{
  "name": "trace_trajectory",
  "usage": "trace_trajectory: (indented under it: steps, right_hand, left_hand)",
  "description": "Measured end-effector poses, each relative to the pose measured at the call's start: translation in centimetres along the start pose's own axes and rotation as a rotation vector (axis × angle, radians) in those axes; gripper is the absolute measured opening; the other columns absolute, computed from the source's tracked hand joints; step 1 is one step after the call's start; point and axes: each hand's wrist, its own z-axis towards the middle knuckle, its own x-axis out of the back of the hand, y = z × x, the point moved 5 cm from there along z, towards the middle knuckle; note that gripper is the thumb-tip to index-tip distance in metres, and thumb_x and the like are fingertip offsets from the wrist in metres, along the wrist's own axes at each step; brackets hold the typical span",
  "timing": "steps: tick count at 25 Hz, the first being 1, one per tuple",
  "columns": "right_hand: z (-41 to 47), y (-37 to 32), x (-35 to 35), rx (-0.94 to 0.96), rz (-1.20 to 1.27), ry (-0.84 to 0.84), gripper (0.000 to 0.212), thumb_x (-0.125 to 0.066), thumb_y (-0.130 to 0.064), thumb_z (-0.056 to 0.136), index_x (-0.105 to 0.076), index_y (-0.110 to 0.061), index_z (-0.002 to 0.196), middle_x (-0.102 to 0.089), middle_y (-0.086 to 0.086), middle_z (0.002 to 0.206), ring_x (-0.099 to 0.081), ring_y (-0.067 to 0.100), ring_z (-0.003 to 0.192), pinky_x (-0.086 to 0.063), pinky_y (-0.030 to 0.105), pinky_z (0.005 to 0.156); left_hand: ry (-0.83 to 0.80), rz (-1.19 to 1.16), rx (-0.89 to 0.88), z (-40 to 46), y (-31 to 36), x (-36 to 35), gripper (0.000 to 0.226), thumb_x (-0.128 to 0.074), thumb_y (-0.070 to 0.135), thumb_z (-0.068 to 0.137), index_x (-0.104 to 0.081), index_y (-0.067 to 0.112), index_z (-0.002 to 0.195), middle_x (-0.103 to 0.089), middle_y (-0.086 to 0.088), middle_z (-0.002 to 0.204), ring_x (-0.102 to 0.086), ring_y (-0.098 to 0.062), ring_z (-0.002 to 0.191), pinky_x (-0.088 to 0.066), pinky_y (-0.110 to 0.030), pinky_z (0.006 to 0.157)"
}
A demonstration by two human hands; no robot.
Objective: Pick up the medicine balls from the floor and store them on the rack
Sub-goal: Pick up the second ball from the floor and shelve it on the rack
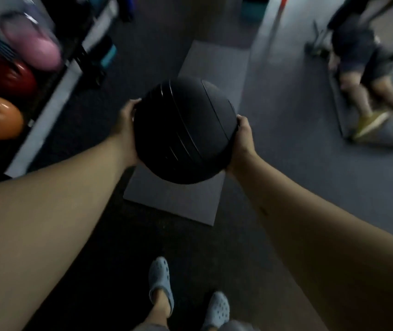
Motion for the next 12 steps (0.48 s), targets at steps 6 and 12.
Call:
trace_trajectory:
  steps: [6,12]
  right_hand:
    - [-12.4,-14.4,-17.4,0.292,0.003,-0.397,0.081,-0.061,-0.069,0.052,-0.077,-0.024,0.119,-0.078,0.008,0.117,-0.073,0.032,0.108,-0.054,0.051,0.104]
    - [-30.1,-16.8,-35.1,0.377,0.017,-0.831,0.064,-0.062,-0.057,0.074,-0.076,-0.015,0.121,-0.078,0.012,0.117,-0.072,0.033,0.113,-0.057,0.048,0.1]
  left_hand:
    - [0.132,-0.226,-0.466,-15.7,18.9,4.0,0.035,-0.051,0.047,0.093,-0.075,0.022,0.1,-0.07,-0.009,0.135,-0.065,-0.032,0.125,-0.048,-0.041,0.108]
    - [0.409,-0.344,-0.835,-32.5,29.6,14.3,0.049,-0.051,0.049,0.094,-0.077,0.014,0.117,-0.079,-0.012,0.11,-0.073,-0.03,0.098,-0.054,-0.035,0.095]
